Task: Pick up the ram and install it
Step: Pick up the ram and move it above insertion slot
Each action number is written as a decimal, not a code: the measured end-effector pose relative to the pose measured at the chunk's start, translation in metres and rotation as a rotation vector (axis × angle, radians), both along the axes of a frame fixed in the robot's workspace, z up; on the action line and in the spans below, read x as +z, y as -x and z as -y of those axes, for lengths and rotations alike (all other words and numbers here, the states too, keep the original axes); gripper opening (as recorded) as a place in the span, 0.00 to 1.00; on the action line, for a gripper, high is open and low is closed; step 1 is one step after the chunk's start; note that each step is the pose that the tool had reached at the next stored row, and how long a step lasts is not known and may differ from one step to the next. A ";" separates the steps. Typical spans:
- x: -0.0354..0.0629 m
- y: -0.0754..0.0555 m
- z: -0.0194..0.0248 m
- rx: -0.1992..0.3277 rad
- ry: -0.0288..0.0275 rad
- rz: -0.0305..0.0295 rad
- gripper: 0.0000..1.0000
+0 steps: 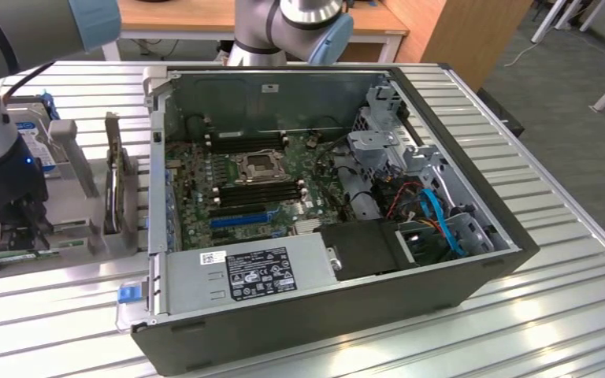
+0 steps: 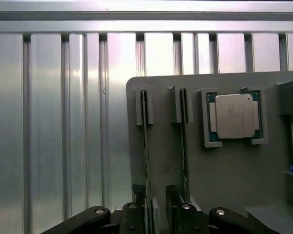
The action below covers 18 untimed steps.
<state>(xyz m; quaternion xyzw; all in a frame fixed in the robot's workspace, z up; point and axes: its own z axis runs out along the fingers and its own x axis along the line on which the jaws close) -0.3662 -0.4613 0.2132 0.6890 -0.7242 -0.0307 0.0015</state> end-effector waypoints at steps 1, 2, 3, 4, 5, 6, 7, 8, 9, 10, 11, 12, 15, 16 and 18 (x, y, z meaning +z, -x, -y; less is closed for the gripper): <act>-0.0006 0.000 0.0000 0.000 -0.0001 0.0001 0.31; -0.0012 0.000 0.0000 0.000 0.0000 0.0000 0.31; -0.0019 0.000 0.0000 0.000 0.0000 0.0000 0.31; -0.0026 0.000 0.0000 0.000 0.0000 -0.0001 0.31; -0.0034 0.000 0.0000 0.000 0.0000 0.0000 0.31; -0.0041 0.000 0.0000 0.000 0.0000 0.0000 0.31; -0.0049 0.000 0.0000 0.000 0.0000 0.0000 0.31; -0.0057 0.000 0.0000 0.000 0.0000 0.0000 0.31; -0.0064 0.000 0.0000 0.000 -0.0001 0.0000 0.31; -0.0072 0.000 0.0000 0.000 0.0000 0.0000 0.31; -0.0080 0.000 0.0000 0.000 0.0000 -0.0001 0.31; -0.0088 0.000 0.0000 0.000 0.0000 0.0000 0.31; -0.0109 0.000 0.0000 0.000 0.0000 -0.0001 0.31; -0.0116 0.000 0.0000 0.000 0.0000 0.0000 0.31; -0.0127 0.000 0.0000 0.000 0.0000 -0.0001 0.31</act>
